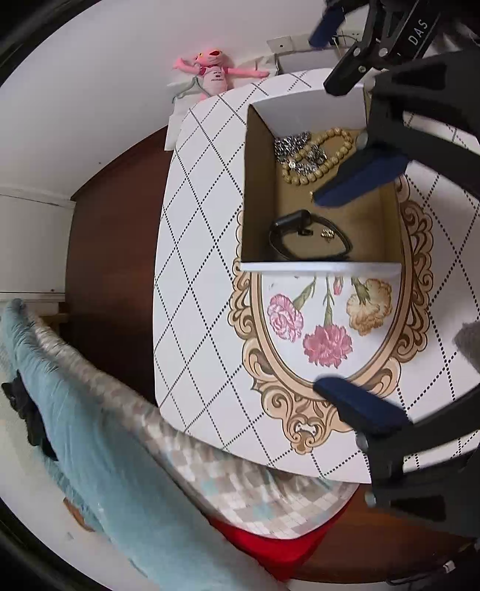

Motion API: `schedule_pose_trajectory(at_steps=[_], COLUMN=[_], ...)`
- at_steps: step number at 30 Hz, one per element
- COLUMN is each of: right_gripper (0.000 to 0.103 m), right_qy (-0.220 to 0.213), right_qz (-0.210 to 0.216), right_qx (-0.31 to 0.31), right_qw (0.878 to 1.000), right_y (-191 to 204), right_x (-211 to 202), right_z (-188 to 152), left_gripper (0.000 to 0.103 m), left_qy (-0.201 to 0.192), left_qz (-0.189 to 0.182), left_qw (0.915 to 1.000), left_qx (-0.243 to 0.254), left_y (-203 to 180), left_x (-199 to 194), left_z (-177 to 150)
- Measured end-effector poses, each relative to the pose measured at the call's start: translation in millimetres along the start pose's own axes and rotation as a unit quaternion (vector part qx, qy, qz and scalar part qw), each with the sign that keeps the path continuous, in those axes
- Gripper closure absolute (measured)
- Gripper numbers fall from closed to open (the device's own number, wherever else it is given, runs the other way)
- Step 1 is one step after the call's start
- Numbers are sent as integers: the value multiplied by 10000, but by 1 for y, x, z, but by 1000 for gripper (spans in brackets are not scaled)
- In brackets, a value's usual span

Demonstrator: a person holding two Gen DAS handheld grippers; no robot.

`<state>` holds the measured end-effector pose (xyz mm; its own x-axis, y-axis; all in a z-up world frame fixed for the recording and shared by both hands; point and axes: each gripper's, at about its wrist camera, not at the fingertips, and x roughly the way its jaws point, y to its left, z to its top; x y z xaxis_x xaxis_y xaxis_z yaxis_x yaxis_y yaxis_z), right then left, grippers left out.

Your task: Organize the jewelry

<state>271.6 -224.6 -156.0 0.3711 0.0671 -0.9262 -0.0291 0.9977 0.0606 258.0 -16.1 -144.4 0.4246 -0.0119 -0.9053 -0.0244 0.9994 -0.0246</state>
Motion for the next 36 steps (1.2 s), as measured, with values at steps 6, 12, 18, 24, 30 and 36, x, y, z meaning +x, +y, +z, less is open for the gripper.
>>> schedule_pose_trajectory(at_steps=[6, 12, 18, 24, 30, 36], right_gripper=[2, 0, 0, 0, 0, 0], right_qy=[-4, -54, -340, -709, -1232, -1673], right_qz=[-598, -628, -556, -467, -467, -547], right_qx=[-119, -40, 80, 227, 256, 243], right_qw=[9981, 9980, 9978, 9961, 9909, 9841], right_y=[-3, -5, -5, -7, -6, -2], right_x=[2, -3, -39, -95, -166, -227], right_z=[-11, -23, -43, -65, -86, -103], left_gripper=[0, 0, 0, 0, 0, 0], left_qy=[52, 49, -255, -630, -995, -1249], left_qz=[178, 169, 165, 106, -78, -213], left_qw=[9998, 9998, 9995, 9980, 9949, 9917], left_qx=[102, 80, 51, 24, 111, 225], left_y=[-4, -4, -4, -2, -6, -14], left_x=[7, -3, -50, -111, -172, -213], left_z=[-21, -33, -45, -62, -77, -85])
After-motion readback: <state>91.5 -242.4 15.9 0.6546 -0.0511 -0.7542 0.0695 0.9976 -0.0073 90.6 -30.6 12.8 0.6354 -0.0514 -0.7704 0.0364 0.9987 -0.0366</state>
